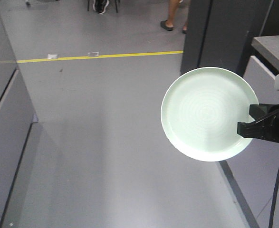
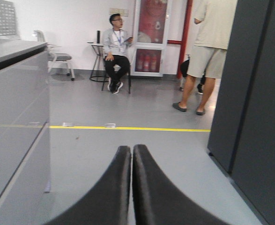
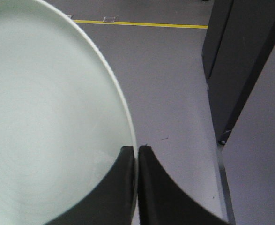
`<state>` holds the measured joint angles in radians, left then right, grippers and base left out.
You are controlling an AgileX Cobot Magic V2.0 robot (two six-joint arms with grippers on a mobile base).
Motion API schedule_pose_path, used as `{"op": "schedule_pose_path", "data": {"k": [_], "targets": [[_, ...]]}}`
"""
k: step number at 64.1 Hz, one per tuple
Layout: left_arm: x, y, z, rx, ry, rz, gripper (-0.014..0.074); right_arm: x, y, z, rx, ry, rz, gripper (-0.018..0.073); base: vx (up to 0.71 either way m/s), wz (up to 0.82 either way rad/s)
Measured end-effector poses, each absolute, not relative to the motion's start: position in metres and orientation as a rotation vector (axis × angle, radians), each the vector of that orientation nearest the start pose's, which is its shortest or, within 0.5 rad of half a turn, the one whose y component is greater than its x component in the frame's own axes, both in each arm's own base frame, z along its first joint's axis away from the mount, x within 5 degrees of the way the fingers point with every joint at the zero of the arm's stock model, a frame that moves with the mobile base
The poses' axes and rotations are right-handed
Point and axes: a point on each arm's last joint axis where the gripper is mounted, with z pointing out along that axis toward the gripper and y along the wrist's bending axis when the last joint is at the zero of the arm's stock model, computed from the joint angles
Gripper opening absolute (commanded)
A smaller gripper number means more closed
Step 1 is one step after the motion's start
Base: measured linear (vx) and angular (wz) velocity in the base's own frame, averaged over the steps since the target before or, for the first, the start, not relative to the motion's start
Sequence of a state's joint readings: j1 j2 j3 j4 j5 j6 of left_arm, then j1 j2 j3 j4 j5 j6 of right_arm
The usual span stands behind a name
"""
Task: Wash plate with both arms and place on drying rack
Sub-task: 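Turn the base toward the counter with the potted plant and sink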
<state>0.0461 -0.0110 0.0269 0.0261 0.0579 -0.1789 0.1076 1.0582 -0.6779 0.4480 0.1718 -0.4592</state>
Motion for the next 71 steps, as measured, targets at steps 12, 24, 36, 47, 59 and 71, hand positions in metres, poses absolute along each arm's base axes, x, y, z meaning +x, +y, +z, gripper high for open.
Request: {"op": "schedule_pose_path", "data": {"k": [12,24,36,47,59,71], "targets": [[0.0567,0.0028,0.1994,-0.156,1.550,-0.083,-0.0005,0.2213,0.0307,0.2973,-0.173,2.013,0.132,-0.0009,0.11,-0.35],[0.0567,0.0028,0.1994,-0.156,1.550,-0.083,-0.0005,0.2213,0.0307,0.2973,-0.173,2.013,0.132,-0.0009,0.11,-0.41],[0.0567,0.0028,0.1994,-0.156,1.550,-0.083,-0.0005,0.2213,0.0307,0.2973,-0.173,2.013,0.132,-0.0009,0.12,-0.46],[0.0567,0.0028,0.1994,-0.156,1.550,-0.083,-0.0005,0.2213,0.0307,0.2973,-0.173,2.013,0.132,-0.0009,0.12,-0.46],[0.0567,0.0028,0.1994,-0.156,1.550,-0.083,-0.0005,0.2213,0.0307,0.2973,-0.173,2.013,0.132,-0.0009,0.12,-0.45],[0.0567,0.0028,0.1994,-0.156,1.550,-0.083,-0.0005,0.2213,0.0307,0.2973,-0.173,2.013,0.132,-0.0009,0.11,-0.41]]}}
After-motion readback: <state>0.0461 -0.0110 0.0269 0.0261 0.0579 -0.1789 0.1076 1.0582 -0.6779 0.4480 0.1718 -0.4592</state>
